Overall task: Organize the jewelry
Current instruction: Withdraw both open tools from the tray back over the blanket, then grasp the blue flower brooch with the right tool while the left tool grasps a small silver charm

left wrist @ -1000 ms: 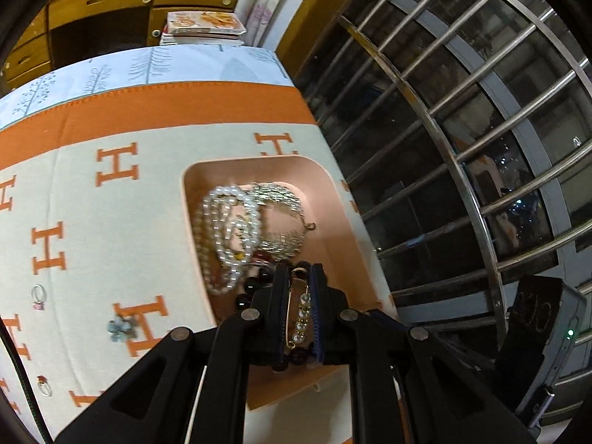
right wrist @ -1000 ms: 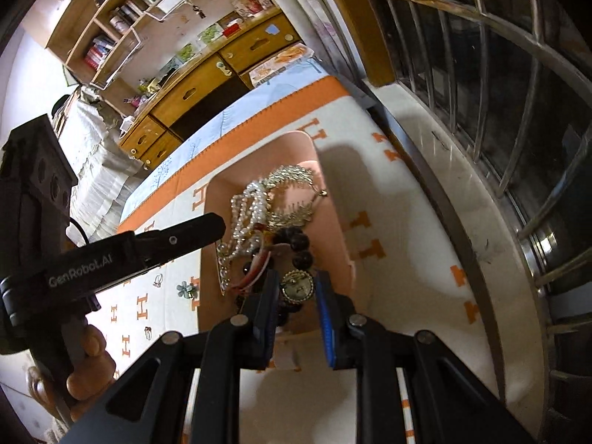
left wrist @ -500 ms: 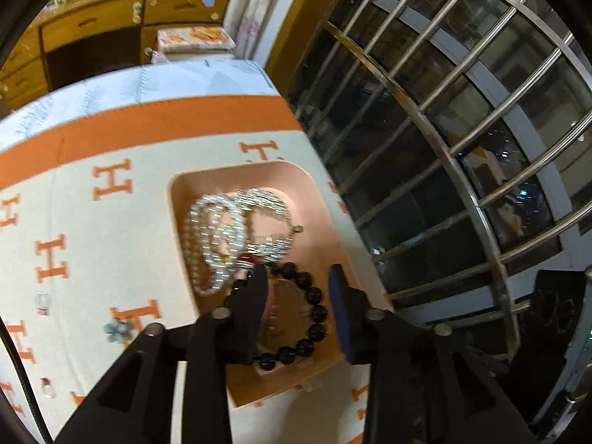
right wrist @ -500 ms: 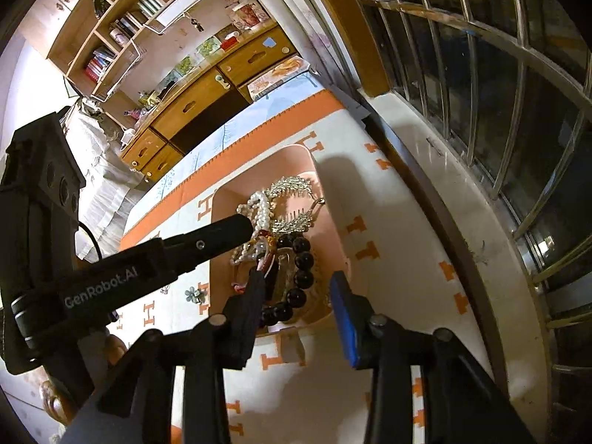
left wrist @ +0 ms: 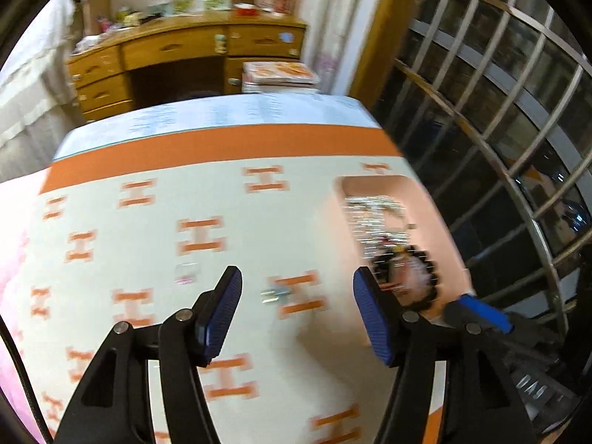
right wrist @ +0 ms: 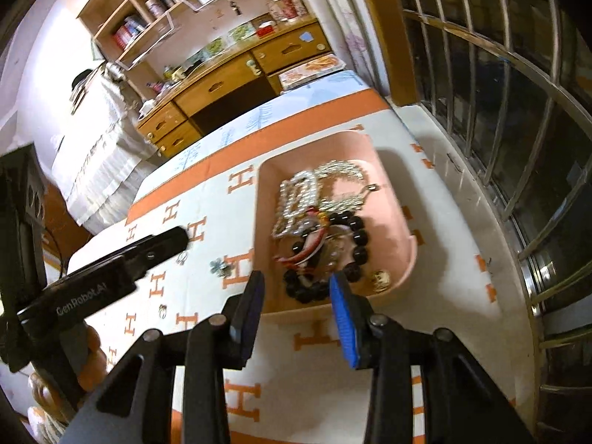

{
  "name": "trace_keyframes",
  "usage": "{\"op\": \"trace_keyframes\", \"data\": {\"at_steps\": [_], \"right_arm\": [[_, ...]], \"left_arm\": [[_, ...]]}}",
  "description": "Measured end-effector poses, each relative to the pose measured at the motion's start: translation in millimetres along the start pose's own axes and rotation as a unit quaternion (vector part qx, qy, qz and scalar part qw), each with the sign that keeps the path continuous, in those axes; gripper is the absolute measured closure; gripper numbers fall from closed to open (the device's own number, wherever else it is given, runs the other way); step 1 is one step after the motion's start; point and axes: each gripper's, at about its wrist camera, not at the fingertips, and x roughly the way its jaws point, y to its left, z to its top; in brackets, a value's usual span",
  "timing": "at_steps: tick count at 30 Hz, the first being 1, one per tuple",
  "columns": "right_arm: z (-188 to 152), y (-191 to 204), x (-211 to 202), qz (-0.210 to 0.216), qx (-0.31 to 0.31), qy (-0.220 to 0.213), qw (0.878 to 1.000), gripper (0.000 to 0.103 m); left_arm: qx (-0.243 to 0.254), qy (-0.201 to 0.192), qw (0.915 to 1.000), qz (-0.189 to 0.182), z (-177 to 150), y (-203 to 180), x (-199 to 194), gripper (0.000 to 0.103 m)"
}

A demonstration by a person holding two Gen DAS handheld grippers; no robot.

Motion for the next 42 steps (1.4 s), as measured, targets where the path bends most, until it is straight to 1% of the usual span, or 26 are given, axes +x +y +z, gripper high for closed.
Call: {"op": "trace_keyframes", "data": {"at_steps": [4,7,10,12,16,19,22,24,27,29,34,35,38,42], "right_arm": [[-5,20,-1,0.006,-0.025,0.002,1.000,0.066],[-9,39,0,0.011,-0.049,0.004,0.999,0.066],[-16,57,3,0.016,-0.075,0.008,0.997,0.066],[-22,72,9,0.021,-0.094,0.016,0.995,0.066],[-38,102,26,0.031,-0.137,0.038,0.989,0.066],[-51,123,38,0.034,-0.172,0.054,0.983,0.066],[-57,134,48,0.024,-0.193,0.058,0.979,0.066],[-56,133,56,0.007,-0.190,0.057,0.980,0.066],[-50,126,65,0.002,-0.169,0.054,0.984,0.066],[-45,120,72,-0.006,-0.156,0.042,0.987,0.066],[-38,118,89,-0.032,-0.146,0.021,0.989,0.066],[-36,117,93,-0.044,-0.144,0.018,0.988,0.066],[-32,114,101,-0.063,-0.140,0.010,0.988,0.066],[-25,109,113,-0.079,-0.132,0.012,0.988,0.066]], "left_arm": [[-0.018,-0.015,0.9988,0.044,-13,45,-22,0.037],[-0.032,-0.022,0.9964,0.076,-26,81,-40,0.037],[-0.044,-0.025,0.9938,0.099,-38,108,-50,0.037],[-0.051,-0.023,0.9924,0.109,-48,125,-54,0.037],[-0.052,-0.011,0.9912,0.121,-69,134,-51,0.037],[-0.043,0.001,0.9918,0.120,-85,138,-45,0.037],[-0.041,0.019,0.9939,0.100,-99,142,-35,0.037],[-0.040,0.027,0.9954,0.084,-107,140,-32,0.037],[-0.031,0.038,0.9975,0.050,-118,130,-24,0.037],[-0.020,0.039,0.9983,0.039,-121,120,-20,0.037],[0.007,0.031,0.9991,0.030,-127,97,-6,0.037],[0.010,0.031,0.9990,0.032,-127,95,-3,0.037],[0.020,0.027,0.9987,0.038,-128,89,2,0.039],[0.031,0.031,0.9983,0.038,-129,84,7,0.041]]}}
